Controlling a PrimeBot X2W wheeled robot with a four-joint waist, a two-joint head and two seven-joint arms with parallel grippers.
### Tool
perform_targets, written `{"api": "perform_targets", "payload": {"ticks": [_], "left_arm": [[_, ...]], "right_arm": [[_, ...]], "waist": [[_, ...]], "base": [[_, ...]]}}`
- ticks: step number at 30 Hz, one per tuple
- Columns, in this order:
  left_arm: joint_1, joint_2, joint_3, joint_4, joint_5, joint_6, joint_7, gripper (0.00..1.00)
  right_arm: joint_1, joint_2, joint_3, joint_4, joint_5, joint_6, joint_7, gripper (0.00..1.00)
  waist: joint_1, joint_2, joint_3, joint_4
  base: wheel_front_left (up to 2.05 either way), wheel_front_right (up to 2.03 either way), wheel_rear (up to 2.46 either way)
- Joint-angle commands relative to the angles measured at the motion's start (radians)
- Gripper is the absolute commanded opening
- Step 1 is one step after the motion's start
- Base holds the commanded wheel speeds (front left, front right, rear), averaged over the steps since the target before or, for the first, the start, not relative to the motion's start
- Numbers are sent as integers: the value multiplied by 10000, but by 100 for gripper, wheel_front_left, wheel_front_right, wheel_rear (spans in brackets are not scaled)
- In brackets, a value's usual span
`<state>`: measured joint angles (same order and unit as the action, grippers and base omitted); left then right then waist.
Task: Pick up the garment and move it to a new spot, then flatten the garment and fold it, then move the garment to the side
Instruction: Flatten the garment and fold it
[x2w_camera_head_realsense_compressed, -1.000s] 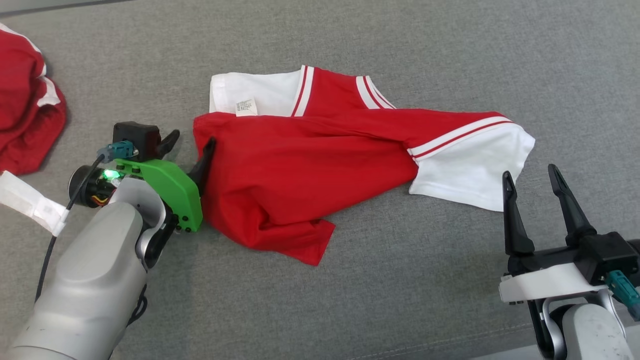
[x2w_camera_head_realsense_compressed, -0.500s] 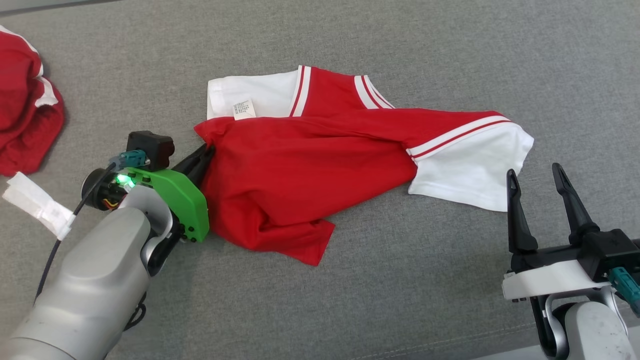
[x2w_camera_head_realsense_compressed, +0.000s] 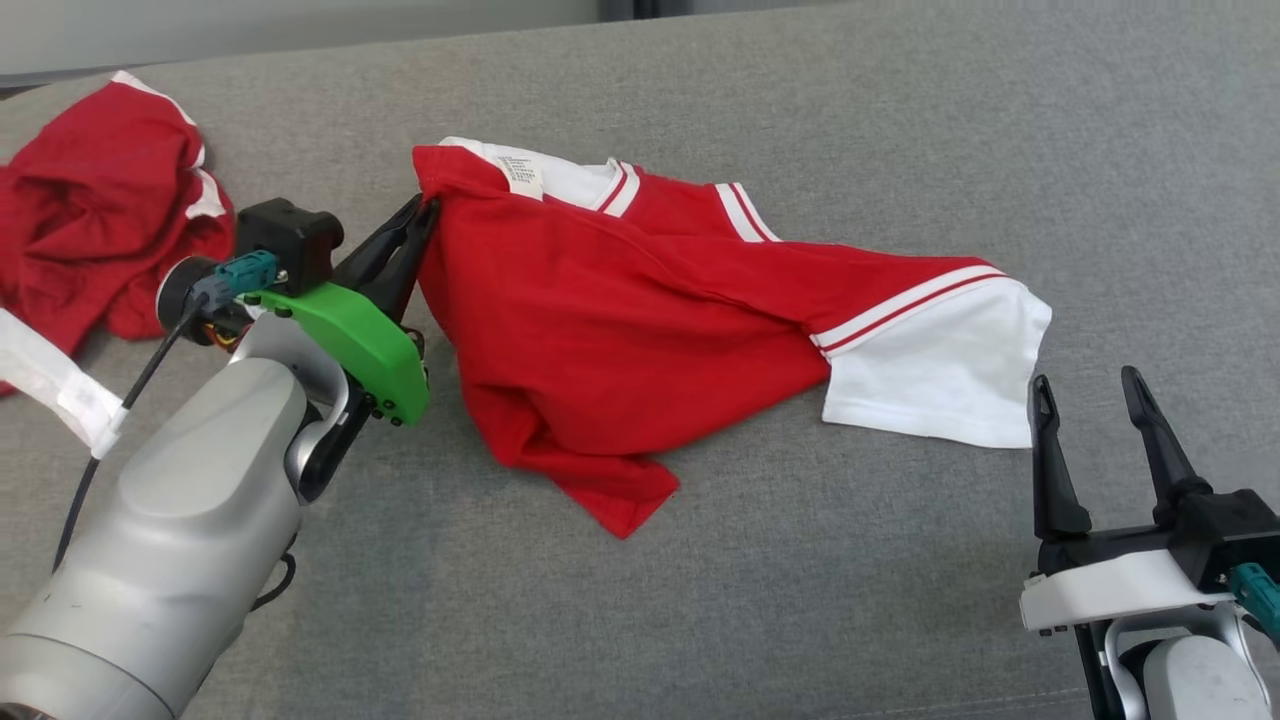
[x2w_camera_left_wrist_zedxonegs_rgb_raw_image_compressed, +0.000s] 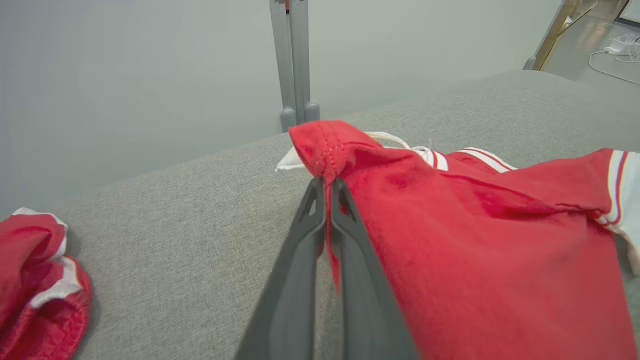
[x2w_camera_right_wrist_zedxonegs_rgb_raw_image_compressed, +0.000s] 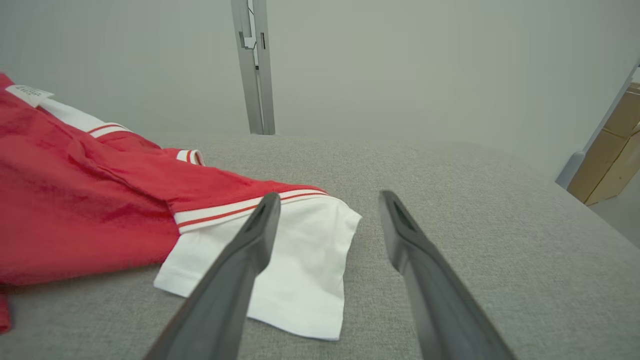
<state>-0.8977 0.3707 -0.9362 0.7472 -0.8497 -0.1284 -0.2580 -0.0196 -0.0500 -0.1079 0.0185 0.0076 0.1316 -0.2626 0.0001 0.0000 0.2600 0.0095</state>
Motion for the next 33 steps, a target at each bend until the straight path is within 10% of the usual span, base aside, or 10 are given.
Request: {"api": "perform_targets", "payload": {"ticks": [1, 22, 24, 25, 26, 33], "left_arm": [[30, -63, 59, -173, 192, 78, -78, 0], [6395, 216, 283, -5047, 1926, 1378, -75, 0], [6666, 126, 385, -5010, 2125, 1367, -75, 33], [6859, 95, 376, -4967, 2165, 1329, -75, 83], [7070, 88, 316, -4879, 2101, 1277, -74, 100], [7909, 1073, 666, -4650, 1455, 1649, 410, 100]], "right_arm": [[163, -10, 20, 20, 68, -17, -33, 100], [963, -12, -331, 121, 409, -17, -33, 100], [933, -12, -313, 137, 392, -17, -33, 100], [938, -12, -288, 140, 381, -17, -33, 100], [943, -12, -272, 150, 366, -17, -33, 100], [964, -12, -244, 163, 384, -17, -33, 100]], "waist": [[-1, 0, -354, 305], [-1, 0, -1096, 689], [-1, 0, -1144, 689], [-1, 0, -1166, 678], [-1, 0, -1181, 665], [-1, 0, -1287, 430]], "base": [[0, 0, 0], [0, 0, 0], [0, 0, 0], [0, 0, 0], [0, 0, 0], [0, 0, 0]]}}
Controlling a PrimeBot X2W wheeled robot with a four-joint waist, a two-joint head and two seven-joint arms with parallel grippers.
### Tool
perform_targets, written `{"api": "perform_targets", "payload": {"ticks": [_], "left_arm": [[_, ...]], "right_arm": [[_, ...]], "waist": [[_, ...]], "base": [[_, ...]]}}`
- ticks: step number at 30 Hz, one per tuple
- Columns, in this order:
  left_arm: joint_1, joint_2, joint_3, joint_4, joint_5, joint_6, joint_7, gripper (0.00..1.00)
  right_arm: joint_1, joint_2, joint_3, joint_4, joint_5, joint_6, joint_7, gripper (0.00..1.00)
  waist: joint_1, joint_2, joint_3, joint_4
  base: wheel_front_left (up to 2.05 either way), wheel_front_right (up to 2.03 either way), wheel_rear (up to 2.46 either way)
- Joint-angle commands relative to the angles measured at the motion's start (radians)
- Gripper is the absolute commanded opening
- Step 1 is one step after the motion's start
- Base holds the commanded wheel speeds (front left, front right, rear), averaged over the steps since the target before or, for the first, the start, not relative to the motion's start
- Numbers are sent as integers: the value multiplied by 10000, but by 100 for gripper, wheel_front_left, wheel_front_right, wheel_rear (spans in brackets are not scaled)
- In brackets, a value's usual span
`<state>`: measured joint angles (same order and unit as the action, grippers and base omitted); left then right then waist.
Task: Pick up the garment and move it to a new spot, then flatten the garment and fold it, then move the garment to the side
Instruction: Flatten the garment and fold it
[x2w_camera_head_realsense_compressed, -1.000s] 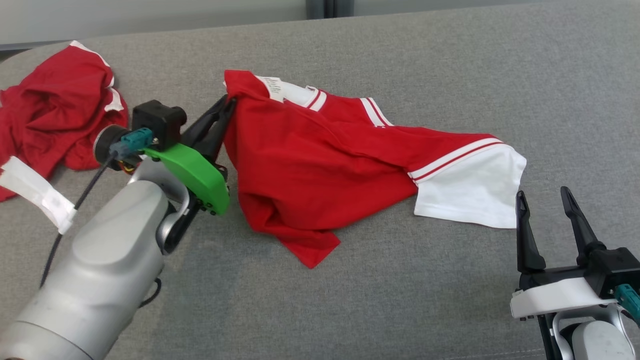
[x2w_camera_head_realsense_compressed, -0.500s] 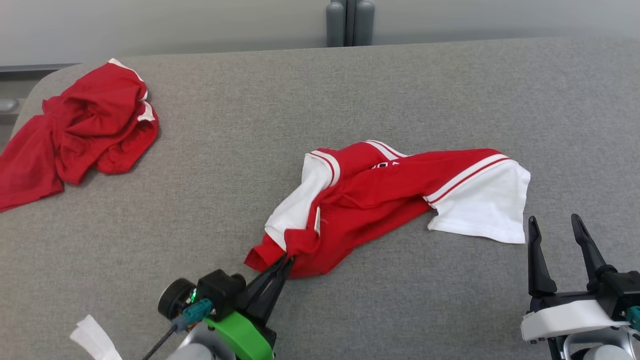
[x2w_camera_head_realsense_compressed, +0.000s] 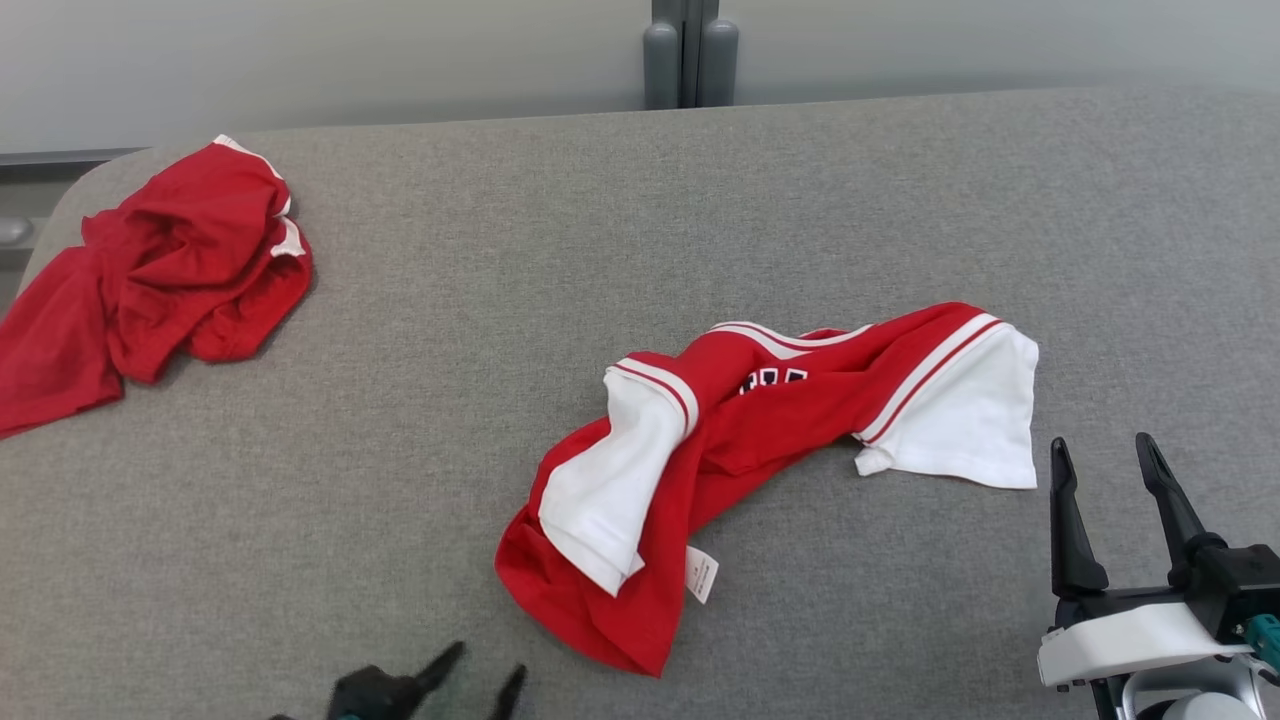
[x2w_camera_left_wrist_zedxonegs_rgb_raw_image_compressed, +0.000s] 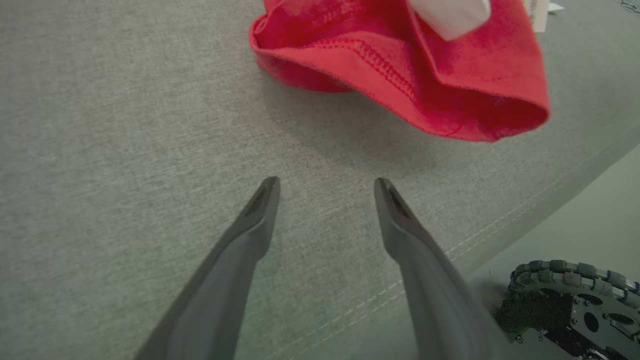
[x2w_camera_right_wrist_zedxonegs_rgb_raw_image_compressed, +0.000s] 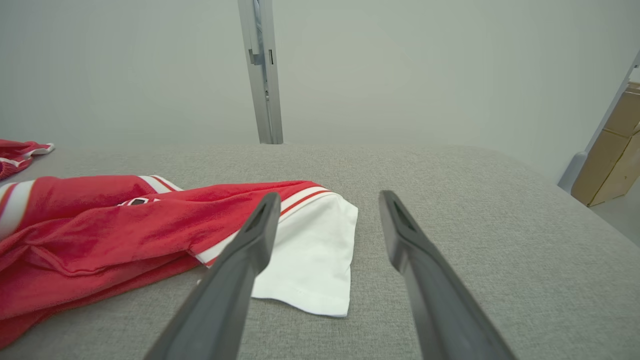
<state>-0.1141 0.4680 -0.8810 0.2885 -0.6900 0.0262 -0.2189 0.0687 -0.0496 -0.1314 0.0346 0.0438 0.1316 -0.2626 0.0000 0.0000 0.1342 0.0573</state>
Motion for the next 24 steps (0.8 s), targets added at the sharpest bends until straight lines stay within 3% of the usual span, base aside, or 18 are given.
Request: {"api": "perform_targets", "payload": {"ticks": [1, 4, 7, 16, 24], "left_arm": [[126, 256, 278, -186, -237, 230, 48, 100], [44, 724, 936, -913, -355, 758, -101, 100], [-208, 824, 1294, -1805, -405, 847, -196, 100], [-1495, -82, 962, -2541, -254, 648, 378, 100], [-2286, -491, 416, -1208, 195, 875, 1264, 100]], "right_arm": [[114, -15, -15, -11, 30, -17, -33, 100], [179, -17, -39, -38, 50, -17, -33, 100], [229, -15, -47, -31, 56, -18, -33, 100], [-149, -15, 213, -28, 82, -18, -33, 100], [-244, -15, 176, -46, 268, -18, -33, 100]], "waist": [[0, 0, -36, -69], [0, 0, -46, -133], [0, 0, -37, -165], [0, 0, 137, -637], [0, 0, 434, -1041]], "base": [[0, 0, 0], [0, 0, 0], [0, 0, 0], [0, 0, 0], [0, 0, 0]]}}
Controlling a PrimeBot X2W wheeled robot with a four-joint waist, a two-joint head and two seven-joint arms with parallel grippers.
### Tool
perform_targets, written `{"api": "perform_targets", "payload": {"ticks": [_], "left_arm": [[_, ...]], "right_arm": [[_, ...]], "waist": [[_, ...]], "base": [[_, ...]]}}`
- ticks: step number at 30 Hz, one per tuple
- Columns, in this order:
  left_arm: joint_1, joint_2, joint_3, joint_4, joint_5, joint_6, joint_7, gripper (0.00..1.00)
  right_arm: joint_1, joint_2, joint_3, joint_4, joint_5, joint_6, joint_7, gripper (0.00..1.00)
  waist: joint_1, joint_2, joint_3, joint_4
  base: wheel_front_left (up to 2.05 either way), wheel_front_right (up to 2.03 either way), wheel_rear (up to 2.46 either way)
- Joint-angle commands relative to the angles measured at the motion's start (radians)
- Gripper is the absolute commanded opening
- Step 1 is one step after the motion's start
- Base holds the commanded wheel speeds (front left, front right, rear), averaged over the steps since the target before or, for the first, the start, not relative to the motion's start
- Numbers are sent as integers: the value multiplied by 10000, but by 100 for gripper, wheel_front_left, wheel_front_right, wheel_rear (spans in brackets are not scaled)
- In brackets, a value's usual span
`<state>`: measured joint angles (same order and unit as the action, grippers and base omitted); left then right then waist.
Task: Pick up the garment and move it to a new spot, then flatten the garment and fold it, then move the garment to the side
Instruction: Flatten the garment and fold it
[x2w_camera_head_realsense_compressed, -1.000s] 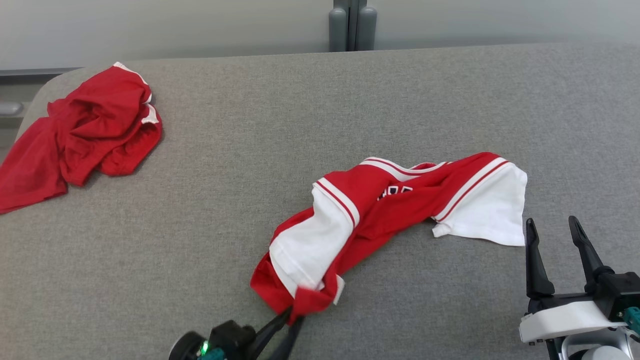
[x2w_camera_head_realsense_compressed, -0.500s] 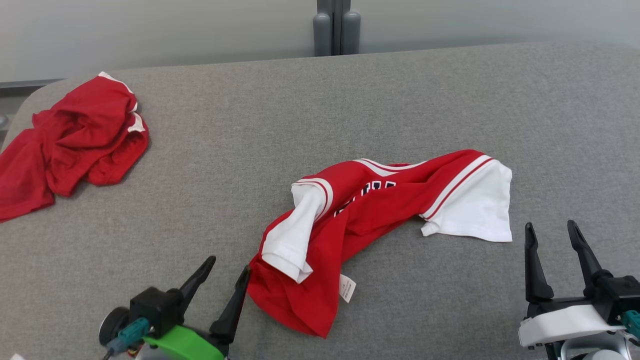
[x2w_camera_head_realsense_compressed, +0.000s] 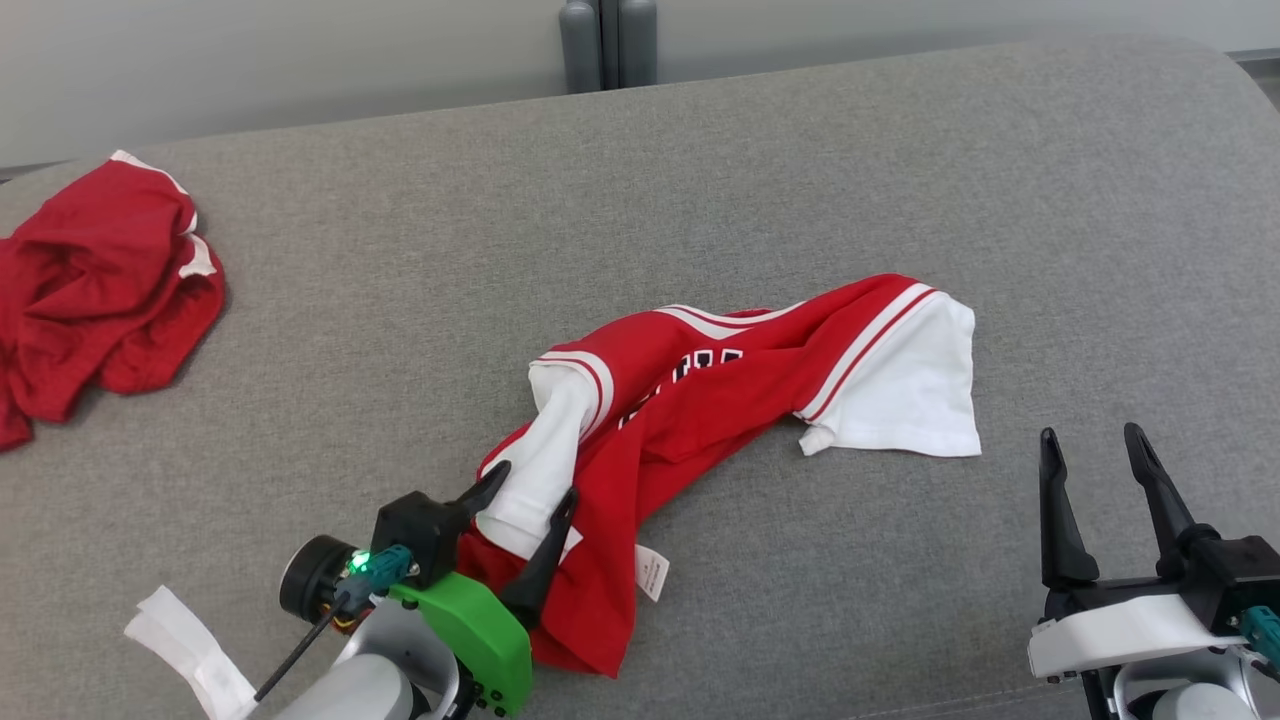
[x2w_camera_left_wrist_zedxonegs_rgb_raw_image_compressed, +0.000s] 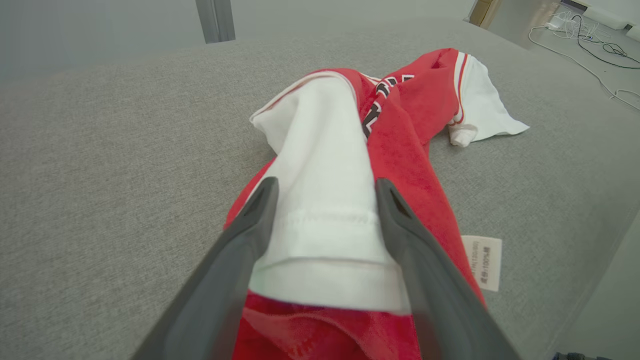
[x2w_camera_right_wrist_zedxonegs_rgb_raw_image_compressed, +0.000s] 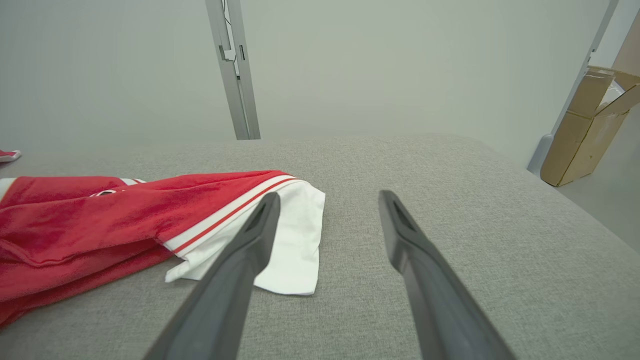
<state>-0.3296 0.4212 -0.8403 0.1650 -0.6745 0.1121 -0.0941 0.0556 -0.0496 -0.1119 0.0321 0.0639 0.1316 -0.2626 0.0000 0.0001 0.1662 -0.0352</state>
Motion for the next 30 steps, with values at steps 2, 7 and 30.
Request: {"api": "perform_targets", "payload": {"ticks": [2, 7, 30], "left_arm": [[-391, 50, -11, 437, 257, 112, 104, 87], [-1146, 179, 173, 1119, 352, -10, 82, 0], [-6251, 553, 1888, 5172, 1624, -293, -1655, 33]], "right_arm": [[-173, -14, 22, -15, 98, -18, -33, 100], [-329, -14, 63, 23, 212, -18, -33, 100], [-860, -15, 582, 254, 596, -18, -33, 100]], "waist": [[0, -1, 200, -207], [0, -1, 411, -404], [0, -1, 1250, -2451]], "base": [[0, 0, 0], [0, 0, 0], [0, 0, 0]]}}
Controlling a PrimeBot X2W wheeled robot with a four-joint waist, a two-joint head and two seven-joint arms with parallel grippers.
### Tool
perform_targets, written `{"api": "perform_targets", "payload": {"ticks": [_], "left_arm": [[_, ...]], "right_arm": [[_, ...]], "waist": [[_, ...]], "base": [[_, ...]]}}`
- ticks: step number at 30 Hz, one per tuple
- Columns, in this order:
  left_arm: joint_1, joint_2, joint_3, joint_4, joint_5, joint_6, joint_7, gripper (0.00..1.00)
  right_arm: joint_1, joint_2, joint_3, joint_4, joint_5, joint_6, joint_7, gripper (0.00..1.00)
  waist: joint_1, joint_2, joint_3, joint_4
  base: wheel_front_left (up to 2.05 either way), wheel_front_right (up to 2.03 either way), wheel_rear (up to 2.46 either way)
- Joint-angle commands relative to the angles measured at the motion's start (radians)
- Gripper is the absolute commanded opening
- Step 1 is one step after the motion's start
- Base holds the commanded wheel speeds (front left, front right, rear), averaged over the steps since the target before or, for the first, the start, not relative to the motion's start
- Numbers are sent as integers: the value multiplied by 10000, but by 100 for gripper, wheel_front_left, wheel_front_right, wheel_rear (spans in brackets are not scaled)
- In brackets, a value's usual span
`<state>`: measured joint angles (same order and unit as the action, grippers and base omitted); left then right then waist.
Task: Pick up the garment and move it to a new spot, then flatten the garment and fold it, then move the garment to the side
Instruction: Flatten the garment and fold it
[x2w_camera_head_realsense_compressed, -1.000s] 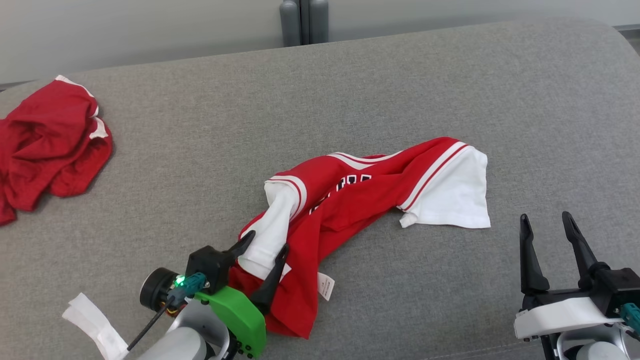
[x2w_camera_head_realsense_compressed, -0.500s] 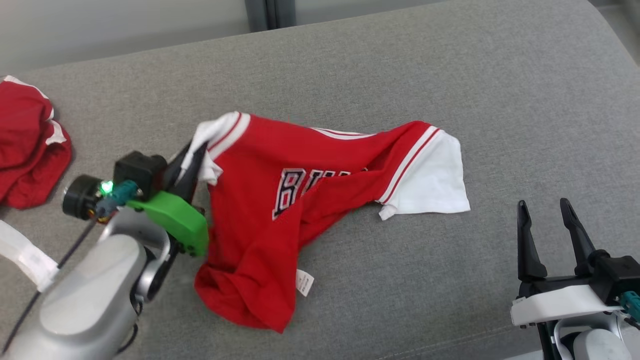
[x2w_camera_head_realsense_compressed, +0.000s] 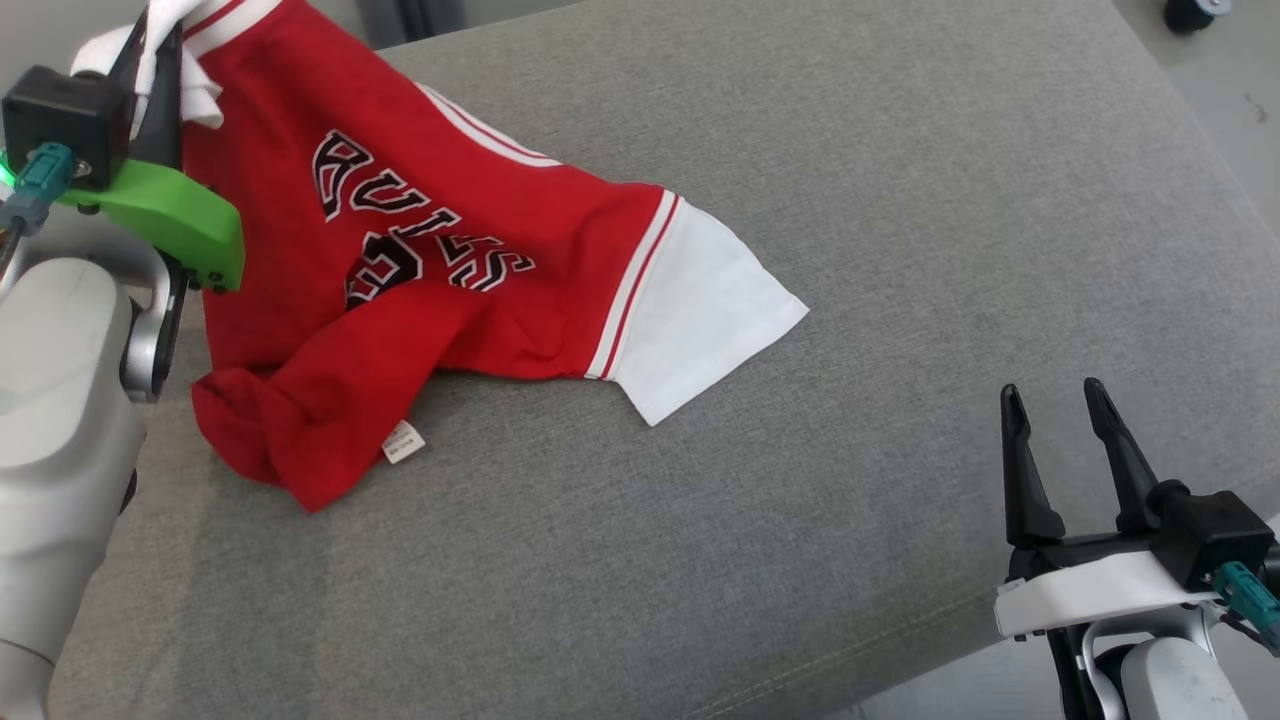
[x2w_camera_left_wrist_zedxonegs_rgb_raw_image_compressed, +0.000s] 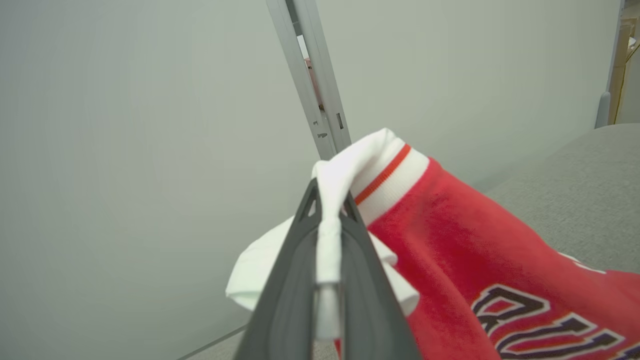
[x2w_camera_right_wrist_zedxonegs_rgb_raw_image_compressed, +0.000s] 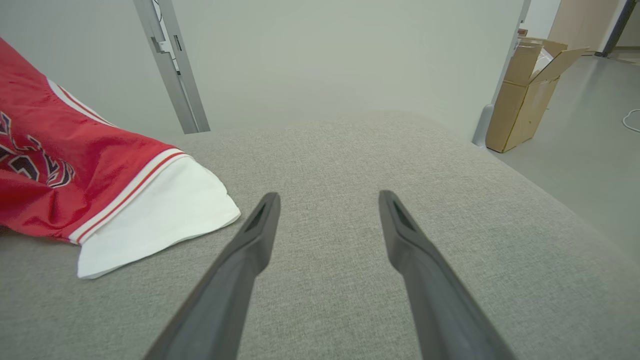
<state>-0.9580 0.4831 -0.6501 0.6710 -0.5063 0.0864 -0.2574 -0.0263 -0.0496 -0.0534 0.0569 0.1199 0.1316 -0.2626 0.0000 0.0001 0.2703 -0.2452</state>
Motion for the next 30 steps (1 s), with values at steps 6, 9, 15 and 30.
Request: {"api": "perform_targets", "payload": {"ticks": [6, 9, 15, 30], "left_arm": [[312, -336, 713, 741, 210, -57, -81, 100], [880, -422, 1342, 187, 322, -40, -78, 100], [3049, -789, 2735, -1860, 420, -18, -81, 100], [8068, -1951, 2547, -4306, 1183, -898, -81, 100]], "right_arm": [[230, -15, -216, -22, 173, -18, -33, 100], [314, -6, -350, 21, 163, -16, -33, 100], [408, -14, -466, 41, 5, -18, -33, 100], [485, -15, -489, -42, -297, -18, -33, 100]], "waist": [[0, -1, 264, -231], [0, -1, 188, 113], [0, -1, -196, 811], [0, -1, -262, 1766]], "base": [[0, 0, 0], [0, 0, 0], [0, 0, 0], [0, 0, 0]]}}
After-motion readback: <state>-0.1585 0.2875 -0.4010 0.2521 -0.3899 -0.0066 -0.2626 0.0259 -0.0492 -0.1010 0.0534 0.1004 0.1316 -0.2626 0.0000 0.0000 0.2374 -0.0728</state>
